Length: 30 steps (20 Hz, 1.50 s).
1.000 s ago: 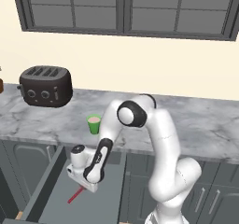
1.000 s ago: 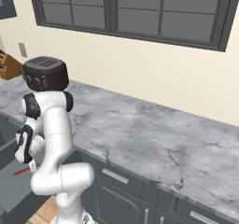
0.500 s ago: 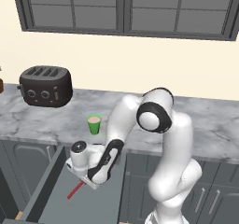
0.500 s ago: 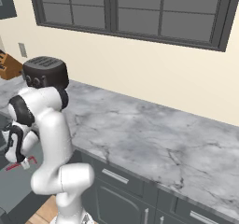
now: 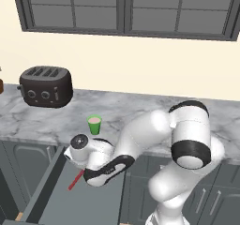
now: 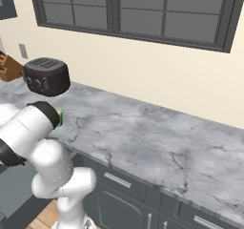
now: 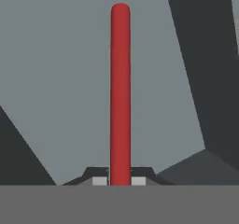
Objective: Pick up the straw from the left drawer and put it inside the smoothie cup.
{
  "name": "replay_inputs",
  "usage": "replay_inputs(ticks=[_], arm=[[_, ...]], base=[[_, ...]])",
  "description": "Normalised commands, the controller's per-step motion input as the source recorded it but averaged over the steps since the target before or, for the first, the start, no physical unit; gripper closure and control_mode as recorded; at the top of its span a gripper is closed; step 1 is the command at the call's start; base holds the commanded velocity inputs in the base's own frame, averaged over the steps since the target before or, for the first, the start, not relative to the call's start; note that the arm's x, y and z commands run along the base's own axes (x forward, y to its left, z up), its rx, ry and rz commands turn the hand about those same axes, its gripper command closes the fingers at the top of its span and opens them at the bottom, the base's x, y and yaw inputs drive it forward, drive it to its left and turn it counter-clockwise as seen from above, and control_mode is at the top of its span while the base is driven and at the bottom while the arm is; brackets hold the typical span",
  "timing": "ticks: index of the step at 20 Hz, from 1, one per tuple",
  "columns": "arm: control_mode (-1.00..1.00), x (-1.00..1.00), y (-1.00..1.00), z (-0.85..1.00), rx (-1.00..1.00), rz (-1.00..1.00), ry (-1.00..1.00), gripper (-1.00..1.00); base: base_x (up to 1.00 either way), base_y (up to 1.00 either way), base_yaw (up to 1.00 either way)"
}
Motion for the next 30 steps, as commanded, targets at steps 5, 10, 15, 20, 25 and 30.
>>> replay_inputs(ticks=[5, 10, 15, 20, 25, 30], arm=[[-1.00, -0.06, 0.00, 1.00, -0.09, 0.21, -0.24, 1.00], [-1.00, -0.16, 0.00, 1.00, -0.13, 0.18, -0.34, 1.00], [-1.00, 0.00, -0.01, 0.99, -0.17, 0.17, -0.32, 1.00], [-1.00, 0.42, -0.23, 0.83, -0.03, 0.27, -0.16, 1.00], [-1.00, 0.73, -0.35, 0.69, 0.02, 0.47, -0.01, 1.00], [-1.00, 0.78, -0.65, 0.24, 0.07, 0.57, 0.00, 1.00]], base=[[0.00, 0.00, 0.00], [0.00, 0.00, 0.00], [0.00, 0.00, 0.00], [0.00, 0.00, 0.00], [0.00, 0.00, 0.00], [0.00, 0.00, 0.00]])
